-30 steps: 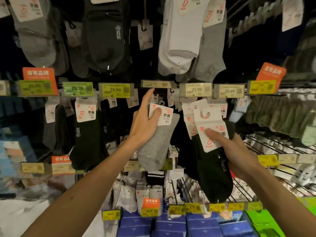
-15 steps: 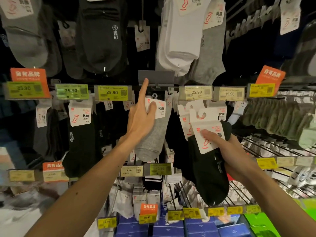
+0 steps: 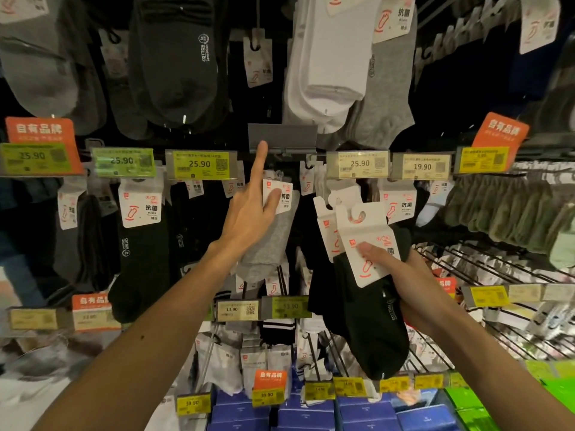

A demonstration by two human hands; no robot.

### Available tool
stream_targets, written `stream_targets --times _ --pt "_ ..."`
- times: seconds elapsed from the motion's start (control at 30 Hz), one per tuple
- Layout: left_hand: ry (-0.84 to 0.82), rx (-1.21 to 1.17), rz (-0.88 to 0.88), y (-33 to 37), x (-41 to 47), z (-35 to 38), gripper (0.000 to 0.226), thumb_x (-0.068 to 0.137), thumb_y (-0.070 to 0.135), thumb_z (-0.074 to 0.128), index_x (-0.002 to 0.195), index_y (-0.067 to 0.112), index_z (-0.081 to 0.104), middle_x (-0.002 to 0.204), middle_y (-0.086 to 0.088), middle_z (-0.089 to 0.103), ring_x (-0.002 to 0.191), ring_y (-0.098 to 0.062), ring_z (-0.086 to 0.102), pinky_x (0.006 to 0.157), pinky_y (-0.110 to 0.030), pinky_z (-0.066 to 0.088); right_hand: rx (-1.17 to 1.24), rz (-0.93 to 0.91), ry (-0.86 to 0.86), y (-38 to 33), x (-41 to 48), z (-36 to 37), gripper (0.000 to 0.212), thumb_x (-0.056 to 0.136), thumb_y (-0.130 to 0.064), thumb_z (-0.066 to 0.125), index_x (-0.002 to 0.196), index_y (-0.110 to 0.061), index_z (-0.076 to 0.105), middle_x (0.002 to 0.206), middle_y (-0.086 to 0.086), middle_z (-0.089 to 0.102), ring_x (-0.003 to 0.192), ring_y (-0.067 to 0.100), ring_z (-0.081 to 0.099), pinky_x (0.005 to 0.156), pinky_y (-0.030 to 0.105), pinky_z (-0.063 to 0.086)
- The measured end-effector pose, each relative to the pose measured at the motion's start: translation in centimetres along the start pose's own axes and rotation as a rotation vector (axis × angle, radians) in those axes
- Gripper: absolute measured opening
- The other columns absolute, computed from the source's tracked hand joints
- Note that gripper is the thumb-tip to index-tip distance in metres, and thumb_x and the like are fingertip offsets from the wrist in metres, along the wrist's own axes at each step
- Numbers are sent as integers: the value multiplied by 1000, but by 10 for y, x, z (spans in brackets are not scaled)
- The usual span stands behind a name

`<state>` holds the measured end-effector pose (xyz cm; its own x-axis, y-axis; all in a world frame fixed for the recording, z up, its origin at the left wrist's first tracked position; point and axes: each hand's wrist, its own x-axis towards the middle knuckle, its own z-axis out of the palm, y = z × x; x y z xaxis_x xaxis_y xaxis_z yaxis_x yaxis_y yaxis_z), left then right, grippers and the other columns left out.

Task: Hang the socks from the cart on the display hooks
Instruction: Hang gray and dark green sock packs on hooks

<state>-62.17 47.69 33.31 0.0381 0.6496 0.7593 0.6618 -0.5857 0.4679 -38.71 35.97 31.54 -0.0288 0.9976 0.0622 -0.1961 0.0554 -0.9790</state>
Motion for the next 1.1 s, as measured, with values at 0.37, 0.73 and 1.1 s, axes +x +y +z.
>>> stream_targets --times 0.37,0.73,1.1 --pt "31 25 -123 24 -41 2 76 96 22 62 158 26 18 143 -8 44 132 -18 37 104 -24 25 48 10 -59 16 -12 -10 39 77 -27 65 115 -16 68 105 8 77 93 18 74 70 25 59" --pt "-361 -826 -769 73 -101 7 28 95 36 61 118 23 68 112 4 74 110 -14 67 96 -34 53 104 124 -151 38 -16 -4 19 78 -24 65 87 -21 81 99 11 77 86 19 75 67 27 60" --pt "-181 -684 -833 37 -108 -9 24 101 38 52 102 22 69 99 2 77 92 -10 72 83 -24 55 27 16 57 35 -12 -17 19 90 -19 64 108 -17 70 98 5 78 88 18 75 66 28 59"
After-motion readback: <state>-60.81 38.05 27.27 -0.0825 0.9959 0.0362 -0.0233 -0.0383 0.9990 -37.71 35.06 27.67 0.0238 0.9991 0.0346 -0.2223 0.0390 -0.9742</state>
